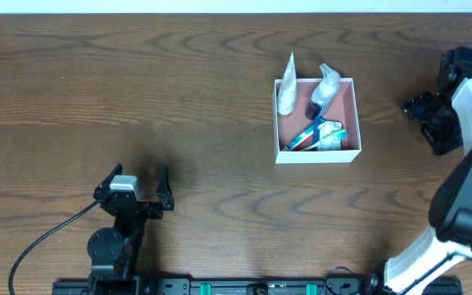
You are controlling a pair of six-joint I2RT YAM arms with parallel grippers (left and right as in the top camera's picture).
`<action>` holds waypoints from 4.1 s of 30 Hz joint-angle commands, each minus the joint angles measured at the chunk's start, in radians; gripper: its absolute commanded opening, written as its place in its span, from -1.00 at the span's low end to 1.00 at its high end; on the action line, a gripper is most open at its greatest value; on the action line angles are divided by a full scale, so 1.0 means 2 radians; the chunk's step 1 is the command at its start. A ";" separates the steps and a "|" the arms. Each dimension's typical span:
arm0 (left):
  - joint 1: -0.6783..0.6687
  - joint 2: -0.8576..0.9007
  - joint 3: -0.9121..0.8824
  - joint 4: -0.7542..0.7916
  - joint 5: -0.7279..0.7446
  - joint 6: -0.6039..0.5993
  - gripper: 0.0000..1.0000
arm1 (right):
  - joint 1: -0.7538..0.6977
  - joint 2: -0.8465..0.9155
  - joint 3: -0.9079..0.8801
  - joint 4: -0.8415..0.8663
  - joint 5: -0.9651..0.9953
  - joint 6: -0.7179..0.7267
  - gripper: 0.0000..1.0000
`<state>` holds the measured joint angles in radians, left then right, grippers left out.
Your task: Pack container
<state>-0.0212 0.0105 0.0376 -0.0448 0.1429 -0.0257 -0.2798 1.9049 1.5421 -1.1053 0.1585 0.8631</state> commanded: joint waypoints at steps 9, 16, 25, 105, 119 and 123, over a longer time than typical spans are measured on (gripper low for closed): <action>0.002 -0.003 -0.017 -0.005 -0.002 -0.002 0.96 | 0.156 -0.247 -0.044 0.003 0.007 0.007 0.99; 0.002 -0.003 -0.017 -0.005 -0.002 -0.002 0.96 | 0.214 -0.409 -0.162 0.013 0.046 0.006 0.98; 0.002 -0.003 -0.017 -0.005 -0.002 -0.002 0.96 | 0.237 -0.634 -0.376 0.234 0.051 -0.128 0.98; 0.002 -0.003 -0.017 -0.005 -0.002 -0.002 0.96 | 0.129 -0.950 -0.768 0.519 -0.117 -0.369 0.99; 0.002 -0.003 -0.017 -0.005 -0.002 -0.002 0.96 | 0.129 -0.950 -0.768 0.519 -0.117 -0.369 0.99; 0.002 -0.003 -0.017 -0.005 -0.002 -0.002 0.96 | 0.129 -0.950 -0.768 0.519 -0.117 -0.369 0.98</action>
<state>-0.0212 0.0101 0.0357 -0.0425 0.1425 -0.0257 -0.0120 0.0120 0.0074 -0.0639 -0.0643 0.1429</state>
